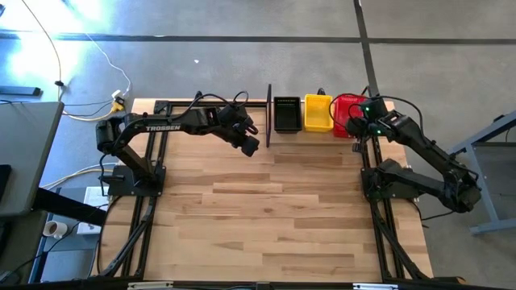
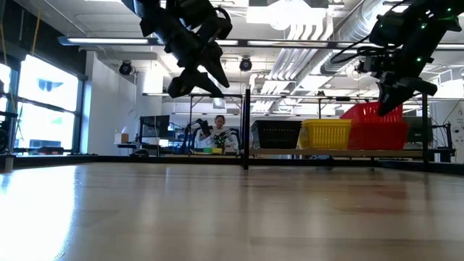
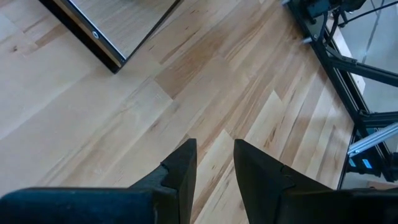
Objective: Stack baskets on shelf by color
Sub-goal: Stack the red basket on the red basket on the shelf
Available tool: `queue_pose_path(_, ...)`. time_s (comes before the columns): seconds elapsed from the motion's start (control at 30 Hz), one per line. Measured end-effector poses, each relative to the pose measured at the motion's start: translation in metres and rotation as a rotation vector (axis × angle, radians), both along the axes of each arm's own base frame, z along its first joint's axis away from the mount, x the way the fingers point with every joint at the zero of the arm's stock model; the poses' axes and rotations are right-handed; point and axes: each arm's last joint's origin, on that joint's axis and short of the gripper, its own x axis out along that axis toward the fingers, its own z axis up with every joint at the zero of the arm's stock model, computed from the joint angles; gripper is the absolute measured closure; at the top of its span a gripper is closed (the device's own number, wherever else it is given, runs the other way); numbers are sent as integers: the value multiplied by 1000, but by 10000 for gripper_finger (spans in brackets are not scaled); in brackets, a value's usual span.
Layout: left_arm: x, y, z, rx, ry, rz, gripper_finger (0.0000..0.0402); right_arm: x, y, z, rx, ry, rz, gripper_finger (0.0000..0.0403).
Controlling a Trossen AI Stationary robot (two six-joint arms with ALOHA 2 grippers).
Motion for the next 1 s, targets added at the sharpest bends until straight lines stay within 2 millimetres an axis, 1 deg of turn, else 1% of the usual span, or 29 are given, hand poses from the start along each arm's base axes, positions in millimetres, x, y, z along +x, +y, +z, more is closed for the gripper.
queue_pose_path(0.13,0,0,0,-1,0,1,305,-1,2,2,-18,-10,8,323)
queue_pose_path(0.27,0,0,0,-1,0,1,305,-3,6,6,-24,-55,-5,306)
queue_pose_path(0.37,0,0,0,-1,-1,1,305,-4,8,8,-22,-88,-32,305)
queue_pose_path(0.57,0,0,0,0,-3,2,305,-7,9,9,-29,-99,-115,304)
queue_pose_path(0.7,0,0,0,-5,-3,7,305,-7,12,9,63,-165,-157,304)
queue_pose_path(0.9,2,1,2,2,-32,14,305,-7,15,16,144,-243,-235,304)
queue_pose_path(1.0,4,2,4,11,-53,13,305,-5,17,16,247,-323,-246,304)
